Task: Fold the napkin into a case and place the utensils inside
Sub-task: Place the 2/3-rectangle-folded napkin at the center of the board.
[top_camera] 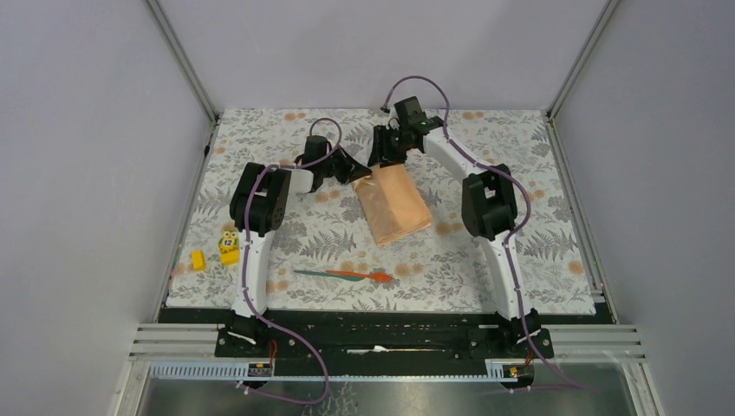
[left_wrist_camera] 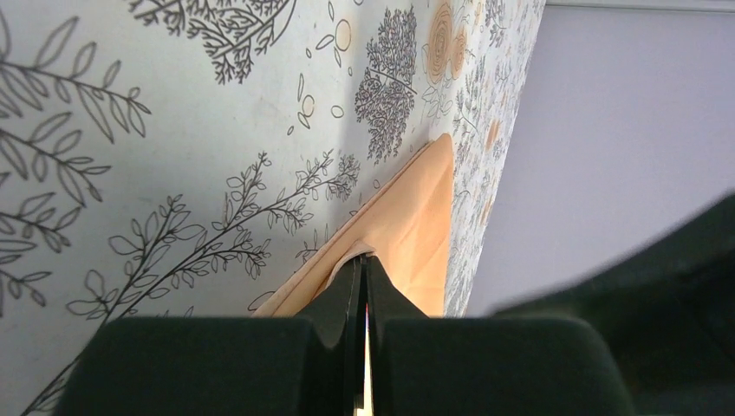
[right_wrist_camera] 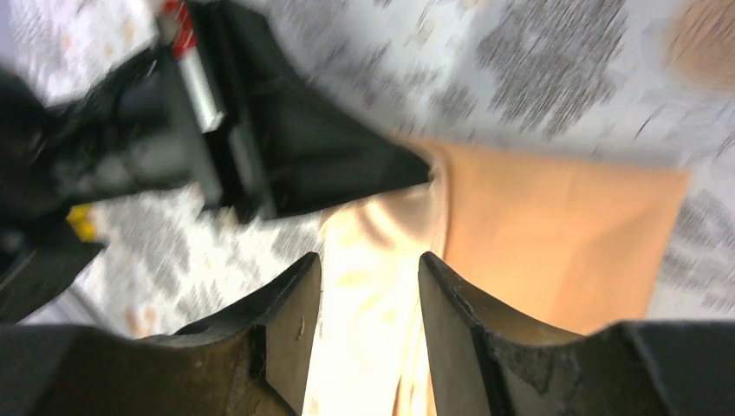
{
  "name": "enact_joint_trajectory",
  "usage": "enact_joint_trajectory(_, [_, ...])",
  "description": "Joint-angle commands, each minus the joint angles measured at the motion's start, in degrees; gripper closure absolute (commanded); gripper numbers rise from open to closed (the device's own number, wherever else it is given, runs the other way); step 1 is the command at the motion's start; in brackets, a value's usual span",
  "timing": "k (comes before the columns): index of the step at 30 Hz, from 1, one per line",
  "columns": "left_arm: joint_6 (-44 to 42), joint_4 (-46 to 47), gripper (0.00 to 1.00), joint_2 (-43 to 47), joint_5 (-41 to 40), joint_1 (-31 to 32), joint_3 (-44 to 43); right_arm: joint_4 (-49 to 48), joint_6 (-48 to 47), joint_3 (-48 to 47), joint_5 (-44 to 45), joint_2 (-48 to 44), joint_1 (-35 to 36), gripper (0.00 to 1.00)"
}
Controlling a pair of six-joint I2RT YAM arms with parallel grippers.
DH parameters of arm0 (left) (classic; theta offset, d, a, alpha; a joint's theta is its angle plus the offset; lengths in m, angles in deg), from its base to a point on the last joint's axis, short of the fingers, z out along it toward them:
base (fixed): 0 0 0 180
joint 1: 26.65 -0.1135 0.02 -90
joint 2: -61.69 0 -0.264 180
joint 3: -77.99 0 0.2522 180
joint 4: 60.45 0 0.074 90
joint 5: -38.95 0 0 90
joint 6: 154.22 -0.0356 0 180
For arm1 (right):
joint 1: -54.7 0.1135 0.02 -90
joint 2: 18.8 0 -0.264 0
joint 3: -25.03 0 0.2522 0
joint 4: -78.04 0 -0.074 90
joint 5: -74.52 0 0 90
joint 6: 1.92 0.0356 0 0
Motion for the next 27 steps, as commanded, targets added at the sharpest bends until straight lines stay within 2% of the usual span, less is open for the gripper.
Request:
enact_joint_trajectory(1, [0.65, 2.45, 1.00, -0.88, -1.64, -0.18, 0.67, -6.59, 3.49, 14.96, -12.76, -12.78, -0.12, 0.48])
enact_joint_trajectory(3, [1.19, 2.79, 1.00, -0.67, -2.09, -0.18, 1.14, -17.93, 7.37, 22.56, -19.36, -14.70, -0.08, 0.46])
enact_joint_trajectory(8, [2.07, 2.08, 1.00, -0.29, -3.64, -0.18, 2.02, -26.95, 13.11, 25.64, -27.24, -12.33, 0.52, 0.43])
enact_joint_trajectory(13, [2.51, 1.35, 1.00, -0.33, -4.31, -0.26, 2.18, -28.89, 14.89, 24.07, -29.24, -7.05, 0.80, 0.60])
enact_joint_trajectory(19, [2.28, 0.69, 1.00, -0.53, -4.35, -0.37, 1.75, -29.09, 15.56, 22.42, -29.24, -2.74, 1.48, 0.59])
enact_joint_trajectory(23, [1.97, 0.34, 1.00, -0.70, -4.39, -0.44, 1.44, -28.94, 14.98, 24.63, -28.57, -2.45, 2.27, 0.56])
enact_joint_trajectory(27, [1.84, 0.26, 1.00, -1.05, -4.22, -0.49, 1.38, -30.80, 14.76, 30.86, -27.87, -5.53, 2.73, 0.56])
